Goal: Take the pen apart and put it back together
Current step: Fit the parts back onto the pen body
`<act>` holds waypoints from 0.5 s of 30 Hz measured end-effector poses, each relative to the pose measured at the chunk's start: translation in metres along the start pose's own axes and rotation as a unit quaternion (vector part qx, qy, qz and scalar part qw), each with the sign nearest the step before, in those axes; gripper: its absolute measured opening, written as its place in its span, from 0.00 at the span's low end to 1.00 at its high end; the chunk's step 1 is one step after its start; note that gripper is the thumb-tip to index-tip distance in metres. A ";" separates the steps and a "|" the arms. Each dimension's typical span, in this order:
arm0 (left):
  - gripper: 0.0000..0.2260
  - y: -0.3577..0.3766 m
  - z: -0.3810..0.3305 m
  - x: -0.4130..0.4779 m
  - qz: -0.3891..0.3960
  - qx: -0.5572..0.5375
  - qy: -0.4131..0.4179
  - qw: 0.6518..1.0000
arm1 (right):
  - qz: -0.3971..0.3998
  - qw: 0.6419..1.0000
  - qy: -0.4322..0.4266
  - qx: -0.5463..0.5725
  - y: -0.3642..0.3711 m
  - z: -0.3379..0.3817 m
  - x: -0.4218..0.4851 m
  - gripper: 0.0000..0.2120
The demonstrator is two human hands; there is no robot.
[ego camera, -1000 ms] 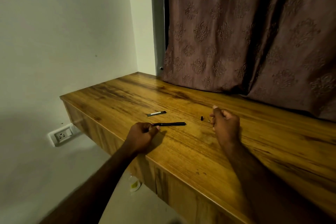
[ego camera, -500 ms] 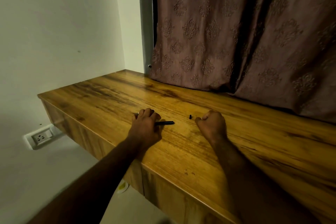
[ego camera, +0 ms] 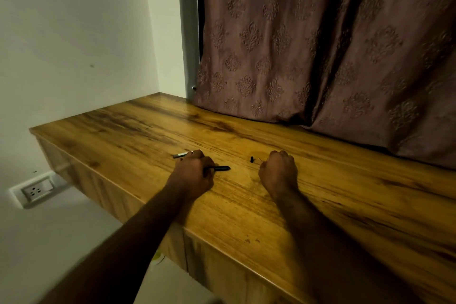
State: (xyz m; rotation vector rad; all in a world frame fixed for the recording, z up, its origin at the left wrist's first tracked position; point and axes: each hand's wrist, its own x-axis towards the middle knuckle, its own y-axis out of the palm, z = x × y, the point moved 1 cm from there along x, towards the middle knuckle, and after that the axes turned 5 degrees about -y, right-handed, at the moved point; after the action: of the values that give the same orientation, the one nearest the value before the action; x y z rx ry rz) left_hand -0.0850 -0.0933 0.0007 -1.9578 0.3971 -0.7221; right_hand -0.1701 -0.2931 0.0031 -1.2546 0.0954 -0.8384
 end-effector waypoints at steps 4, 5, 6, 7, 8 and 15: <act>0.18 0.002 0.001 0.001 0.000 -0.012 0.014 1.000 | -0.033 0.995 0.044 0.084 -0.002 -0.006 0.002 0.11; 0.18 0.003 0.001 0.001 -0.006 -0.021 0.022 1.000 | -0.042 0.989 0.058 0.128 -0.003 -0.008 0.001 0.10; 0.18 0.003 0.000 0.000 -0.018 -0.032 0.029 0.999 | -0.048 0.981 0.065 0.175 -0.003 -0.010 0.000 0.08; 0.18 0.003 -0.002 -0.002 -0.032 -0.043 0.035 0.998 | -0.056 0.972 0.062 0.219 -0.004 -0.011 -0.001 0.07; 0.17 0.001 -0.004 -0.004 -0.046 -0.052 0.038 0.997 | -0.062 0.965 0.048 0.252 -0.005 -0.011 -0.004 0.07; 0.14 -0.006 -0.005 -0.011 -0.153 -0.136 0.007 0.979 | -0.022 0.945 -0.123 0.302 -0.005 0.030 -0.030 0.05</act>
State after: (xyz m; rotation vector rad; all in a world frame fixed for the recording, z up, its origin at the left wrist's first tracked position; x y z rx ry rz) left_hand -0.0967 -0.0880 0.0039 -2.3050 0.2122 -0.9148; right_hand -0.1785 -0.2511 0.0065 -0.7685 -0.3701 -0.6694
